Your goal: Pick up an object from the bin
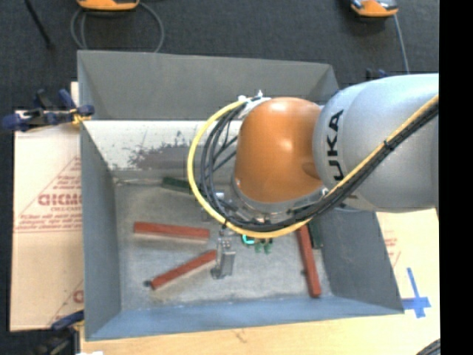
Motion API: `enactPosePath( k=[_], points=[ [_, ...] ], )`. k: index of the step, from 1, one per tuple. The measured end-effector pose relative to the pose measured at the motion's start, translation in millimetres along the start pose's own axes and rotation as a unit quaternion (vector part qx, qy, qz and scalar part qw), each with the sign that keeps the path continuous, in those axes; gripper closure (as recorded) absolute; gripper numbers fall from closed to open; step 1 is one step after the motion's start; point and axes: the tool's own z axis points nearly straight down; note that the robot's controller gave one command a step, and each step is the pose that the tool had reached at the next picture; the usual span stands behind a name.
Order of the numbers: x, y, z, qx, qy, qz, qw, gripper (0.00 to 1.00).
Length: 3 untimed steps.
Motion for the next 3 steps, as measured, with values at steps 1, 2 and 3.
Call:
enactPosePath(
  k=[1,2,3],
  points=[
    [3.8,-21.7,131.7,0.0,-0.002,0.031,0.9995,0.0],
    [-15.9,35.5,129.2,-0.001,-0.0043,-0.055,0.9985,0.0],
    [-15.6,34.2,129.4,-0.001,-0.0034,-0.052,0.9987,1.0]
  ],
)
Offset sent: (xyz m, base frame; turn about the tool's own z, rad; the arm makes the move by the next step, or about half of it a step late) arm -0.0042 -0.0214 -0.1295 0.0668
